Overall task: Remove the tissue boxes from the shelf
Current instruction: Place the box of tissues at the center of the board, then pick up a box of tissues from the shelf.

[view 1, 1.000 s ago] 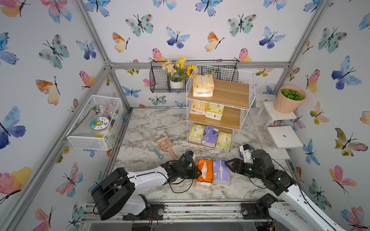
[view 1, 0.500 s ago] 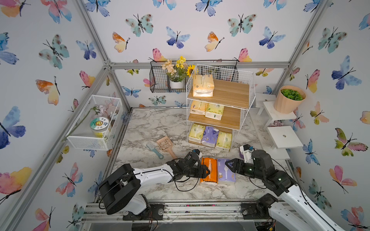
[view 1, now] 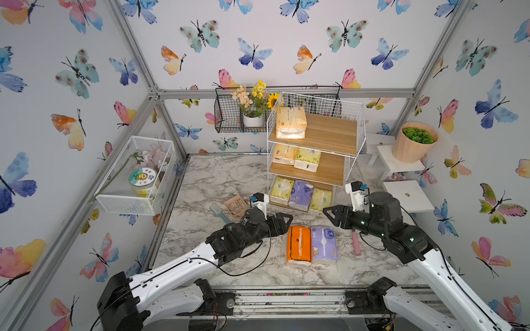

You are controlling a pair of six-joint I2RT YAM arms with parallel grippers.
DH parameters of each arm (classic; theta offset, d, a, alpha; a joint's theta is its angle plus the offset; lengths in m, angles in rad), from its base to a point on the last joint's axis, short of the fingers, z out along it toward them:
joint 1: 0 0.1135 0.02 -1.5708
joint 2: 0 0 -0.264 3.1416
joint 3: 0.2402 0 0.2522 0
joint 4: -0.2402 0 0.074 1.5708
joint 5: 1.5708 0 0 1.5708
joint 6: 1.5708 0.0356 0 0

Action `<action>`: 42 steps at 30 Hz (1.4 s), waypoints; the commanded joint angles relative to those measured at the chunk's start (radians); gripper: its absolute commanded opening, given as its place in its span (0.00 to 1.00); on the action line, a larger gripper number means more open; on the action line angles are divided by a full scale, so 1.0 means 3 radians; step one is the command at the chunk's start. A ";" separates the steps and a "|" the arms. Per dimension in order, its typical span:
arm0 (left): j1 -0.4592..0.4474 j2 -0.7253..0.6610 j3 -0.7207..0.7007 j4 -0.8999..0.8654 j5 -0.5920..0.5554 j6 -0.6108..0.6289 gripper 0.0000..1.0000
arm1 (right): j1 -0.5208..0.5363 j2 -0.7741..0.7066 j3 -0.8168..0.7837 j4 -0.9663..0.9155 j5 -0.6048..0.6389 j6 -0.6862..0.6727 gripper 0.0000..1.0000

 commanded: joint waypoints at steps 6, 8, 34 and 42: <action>0.0783 -0.0210 -0.0215 -0.0108 -0.0293 -0.0893 0.74 | 0.0013 0.0500 0.1050 0.0040 -0.0380 -0.0176 0.47; 0.0906 -0.0220 -0.0267 -0.0037 -0.0201 -0.0962 0.74 | 0.0056 0.0647 0.1278 -0.0019 -0.0395 -0.0143 0.46; 0.1154 -0.0206 -0.0214 0.0203 0.0067 -0.0765 0.74 | 0.0262 0.2219 0.3404 -0.0037 0.1116 0.0023 0.43; 0.1156 -0.0267 -0.0257 0.0332 0.0231 -0.0644 0.74 | 0.0263 0.2736 0.3883 -0.0100 0.1172 0.0163 0.42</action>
